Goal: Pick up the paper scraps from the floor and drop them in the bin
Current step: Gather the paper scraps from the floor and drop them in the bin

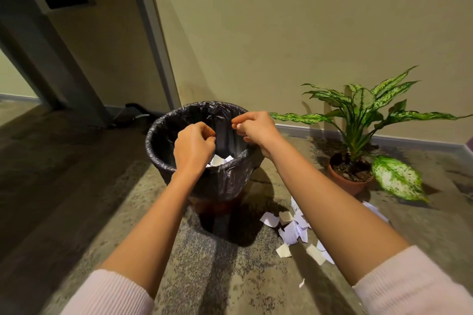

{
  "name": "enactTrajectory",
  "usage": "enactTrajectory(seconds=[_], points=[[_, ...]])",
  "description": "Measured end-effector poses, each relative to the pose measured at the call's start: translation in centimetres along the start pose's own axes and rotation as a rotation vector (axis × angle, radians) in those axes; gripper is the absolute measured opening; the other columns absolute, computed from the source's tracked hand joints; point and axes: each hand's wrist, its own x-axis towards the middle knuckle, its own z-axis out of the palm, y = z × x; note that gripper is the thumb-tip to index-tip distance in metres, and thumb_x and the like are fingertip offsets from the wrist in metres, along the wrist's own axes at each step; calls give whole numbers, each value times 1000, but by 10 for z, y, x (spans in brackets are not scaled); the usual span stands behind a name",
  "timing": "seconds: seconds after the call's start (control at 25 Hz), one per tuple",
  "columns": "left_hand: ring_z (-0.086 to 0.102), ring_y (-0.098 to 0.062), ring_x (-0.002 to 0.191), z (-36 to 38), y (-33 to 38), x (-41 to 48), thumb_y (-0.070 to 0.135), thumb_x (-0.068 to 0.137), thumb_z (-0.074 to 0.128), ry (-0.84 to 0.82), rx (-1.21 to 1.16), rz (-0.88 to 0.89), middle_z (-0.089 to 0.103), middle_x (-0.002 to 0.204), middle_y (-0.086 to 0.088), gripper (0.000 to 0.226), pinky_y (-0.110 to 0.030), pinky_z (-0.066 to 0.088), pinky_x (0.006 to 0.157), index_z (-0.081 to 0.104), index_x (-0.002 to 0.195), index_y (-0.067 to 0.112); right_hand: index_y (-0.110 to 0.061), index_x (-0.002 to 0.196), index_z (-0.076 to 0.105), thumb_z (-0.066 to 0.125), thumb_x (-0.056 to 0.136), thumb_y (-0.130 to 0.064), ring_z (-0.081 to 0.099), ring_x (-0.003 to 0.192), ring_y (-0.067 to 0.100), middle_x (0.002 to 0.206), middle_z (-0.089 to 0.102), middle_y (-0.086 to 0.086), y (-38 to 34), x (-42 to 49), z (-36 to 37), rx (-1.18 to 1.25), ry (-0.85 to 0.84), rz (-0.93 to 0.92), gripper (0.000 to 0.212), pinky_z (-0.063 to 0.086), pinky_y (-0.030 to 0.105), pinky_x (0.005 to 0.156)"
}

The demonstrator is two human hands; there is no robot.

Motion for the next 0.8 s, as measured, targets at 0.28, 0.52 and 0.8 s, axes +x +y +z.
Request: enactTrajectory(seconds=[0.28, 0.52, 0.8], points=[[60, -19, 86, 27, 56, -45, 17, 84, 64, -12, -55, 372, 65, 90, 1, 6, -33, 48, 73, 67, 90, 18, -29, 75, 69, 66, 83, -14, 67, 92, 21, 91, 73, 2, 33, -34, -54, -100, 124, -61, 17, 58, 44, 84], [58, -23, 98, 105, 78, -142, 19, 83, 62, -332, -41, 432, 61, 101, -1, 17, -36, 48, 81, 64, 100, 19, -23, 83, 74, 73, 75, -18, 66, 82, 19, 79, 68, -3, 130, -86, -129, -406, 94, 110, 10, 55, 30, 67], [48, -28, 124, 180, 37, -235, 44, 72, 80, -884, 239, 112, 42, 135, -10, 78, -39, 45, 98, 44, 134, 16, -30, 103, 59, 79, 64, -35, 54, 111, 28, 119, 61, 6, 261, -155, -193, -892, -138, 483, 44, 50, 35, 89]])
